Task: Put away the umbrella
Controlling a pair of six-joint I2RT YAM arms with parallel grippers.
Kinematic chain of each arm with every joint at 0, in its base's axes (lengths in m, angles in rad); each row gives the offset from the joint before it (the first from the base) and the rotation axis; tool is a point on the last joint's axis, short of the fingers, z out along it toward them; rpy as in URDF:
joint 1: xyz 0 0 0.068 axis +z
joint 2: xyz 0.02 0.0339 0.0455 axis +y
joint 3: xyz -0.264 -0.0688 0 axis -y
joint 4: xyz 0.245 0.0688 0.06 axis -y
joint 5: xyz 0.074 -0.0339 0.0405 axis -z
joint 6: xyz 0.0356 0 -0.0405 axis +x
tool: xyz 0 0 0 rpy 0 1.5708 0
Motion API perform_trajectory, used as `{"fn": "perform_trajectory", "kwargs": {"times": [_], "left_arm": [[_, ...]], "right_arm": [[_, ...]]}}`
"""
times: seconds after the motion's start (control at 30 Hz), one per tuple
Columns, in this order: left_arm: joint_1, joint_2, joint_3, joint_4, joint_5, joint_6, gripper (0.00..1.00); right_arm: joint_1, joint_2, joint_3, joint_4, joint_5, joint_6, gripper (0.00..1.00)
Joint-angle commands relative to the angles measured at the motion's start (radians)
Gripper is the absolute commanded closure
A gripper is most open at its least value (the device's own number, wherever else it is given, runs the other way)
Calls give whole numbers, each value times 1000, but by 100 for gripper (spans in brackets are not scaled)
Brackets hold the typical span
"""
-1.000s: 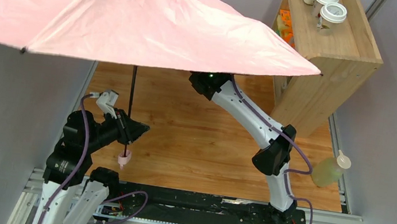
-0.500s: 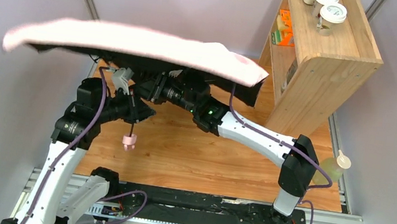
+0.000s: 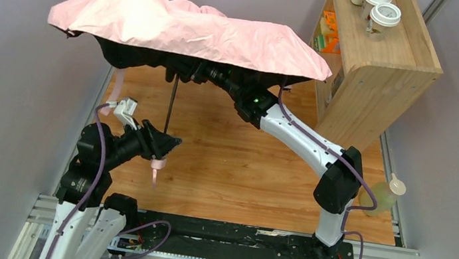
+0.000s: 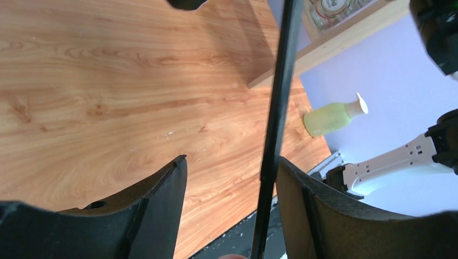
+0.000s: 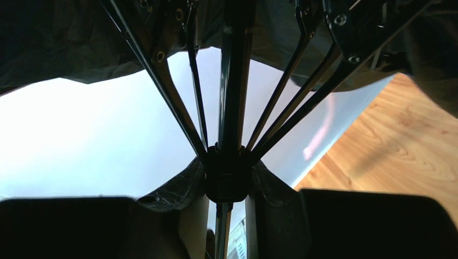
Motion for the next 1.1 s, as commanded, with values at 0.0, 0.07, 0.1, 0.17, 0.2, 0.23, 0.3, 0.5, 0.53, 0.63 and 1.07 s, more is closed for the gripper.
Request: {"fn": "perform_trajectory", "kwargs": {"times": [0.0, 0.07, 0.1, 0.17, 0.2, 0.23, 0.3, 0.5, 0.53, 0.63, 1.07], "left_arm": [[1, -28, -49, 16, 11, -72, 32], [3, -8, -54, 52, 14, -77, 45], [1, 18, -46, 65, 12, -72, 58], [3, 72, -17, 75, -11, -53, 78], [3, 98, -3, 78, -20, -42, 88], [1, 144, 49, 67, -53, -7, 100], [1, 214, 136, 52, -95, 45, 100], [3, 288, 233, 125, -30, 52, 100], [1, 285, 204, 138, -28, 41, 100], [1, 247, 143, 142, -49, 0, 99], [1, -84, 206, -262, -185, 214, 39]], "right_arm": [[3, 14, 126, 55, 8, -27, 100], [4, 10, 108, 61, 5, -24, 100], [7, 2, 88, 65, 3, -22, 100], [22, -22, 47, 65, 6, -30, 100], [32, -32, 15, 59, 6, -35, 100], [50, -58, -21, 59, 3, -45, 100], [97, -107, -140, 52, 40, -47, 100], [138, -155, -354, 176, 63, 71, 100], [124, -150, -328, 164, 49, 77, 100], [115, -141, -297, 174, 49, 97, 100], [-27, -72, -147, 101, 8, -33, 100]]}}
